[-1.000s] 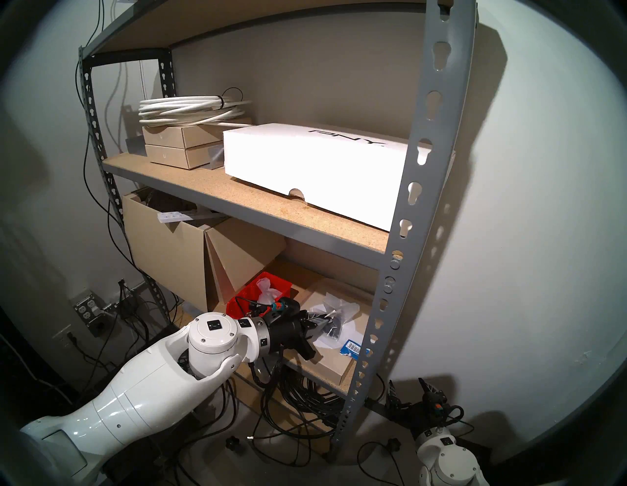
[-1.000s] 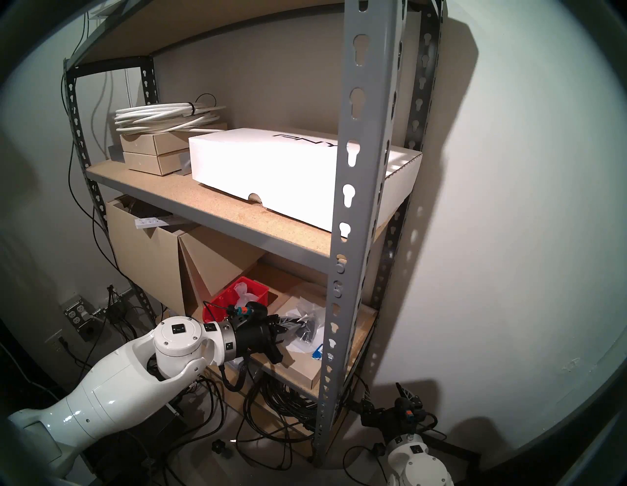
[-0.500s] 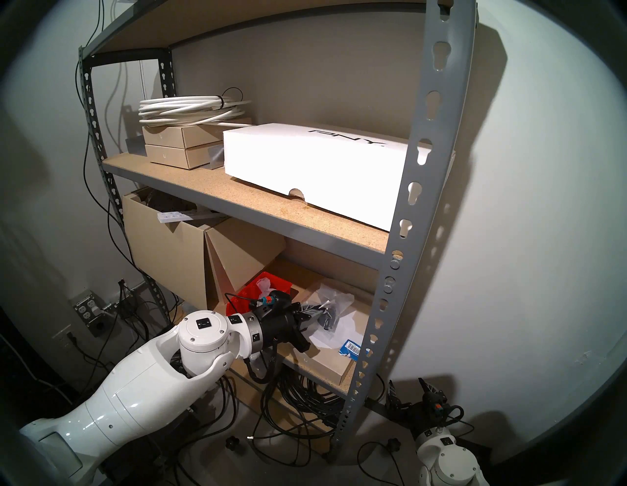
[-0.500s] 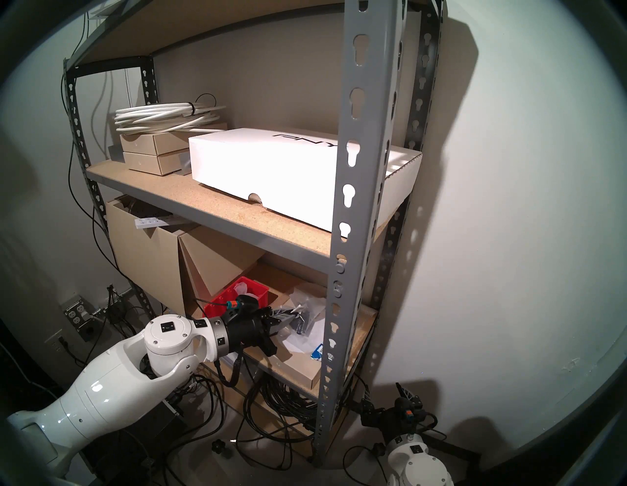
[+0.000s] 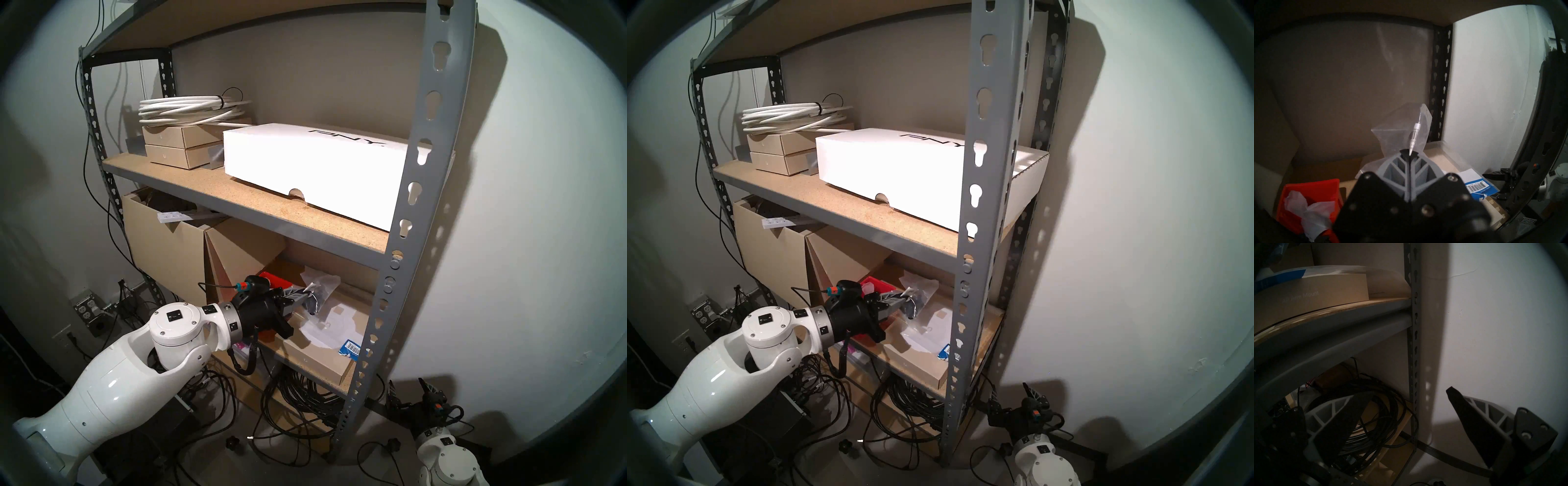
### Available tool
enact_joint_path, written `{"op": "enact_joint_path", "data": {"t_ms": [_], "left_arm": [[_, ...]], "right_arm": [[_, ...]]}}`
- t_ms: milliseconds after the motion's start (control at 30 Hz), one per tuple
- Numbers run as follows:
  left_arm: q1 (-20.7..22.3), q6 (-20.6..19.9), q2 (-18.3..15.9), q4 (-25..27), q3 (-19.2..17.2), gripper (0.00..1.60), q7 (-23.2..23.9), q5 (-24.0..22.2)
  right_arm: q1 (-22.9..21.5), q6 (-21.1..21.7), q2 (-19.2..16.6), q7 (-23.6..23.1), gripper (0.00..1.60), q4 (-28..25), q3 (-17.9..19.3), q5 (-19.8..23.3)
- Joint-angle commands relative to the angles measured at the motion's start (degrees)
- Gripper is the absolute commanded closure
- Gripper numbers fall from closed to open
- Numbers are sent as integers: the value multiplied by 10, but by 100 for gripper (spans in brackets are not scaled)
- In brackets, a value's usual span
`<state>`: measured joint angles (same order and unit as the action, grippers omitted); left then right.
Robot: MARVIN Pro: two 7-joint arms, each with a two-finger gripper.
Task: Organize the rack shelf by putting things into a case
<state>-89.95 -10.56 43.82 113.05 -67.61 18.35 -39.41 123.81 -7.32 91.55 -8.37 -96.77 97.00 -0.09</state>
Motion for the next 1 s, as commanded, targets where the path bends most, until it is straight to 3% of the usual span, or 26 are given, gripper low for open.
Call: {"op": "enact_joint_path", "data": {"t_ms": [0, 300, 467, 733, 967], "left_arm": [[-61, 17, -55, 41, -67, 160, -4, -39], [-129, 43, -107, 60, -127, 160, -9, -91], [-168, 59, -111, 49, -169, 160, -13, -97], [-165, 64, -115, 30, -181, 160, -1, -94], [-137, 59, -110, 4, -158, 160, 3, -74]], "right_arm": [[-1, -1, 0, 0, 0, -9, 0, 0], [0, -1, 0, 0, 0, -9, 0, 0], [0, -1, 0, 0, 0, -10, 0, 0], [0, -1, 0, 0, 0, -10, 0, 0], [0, -1, 0, 0, 0, -10, 0, 0]]}}
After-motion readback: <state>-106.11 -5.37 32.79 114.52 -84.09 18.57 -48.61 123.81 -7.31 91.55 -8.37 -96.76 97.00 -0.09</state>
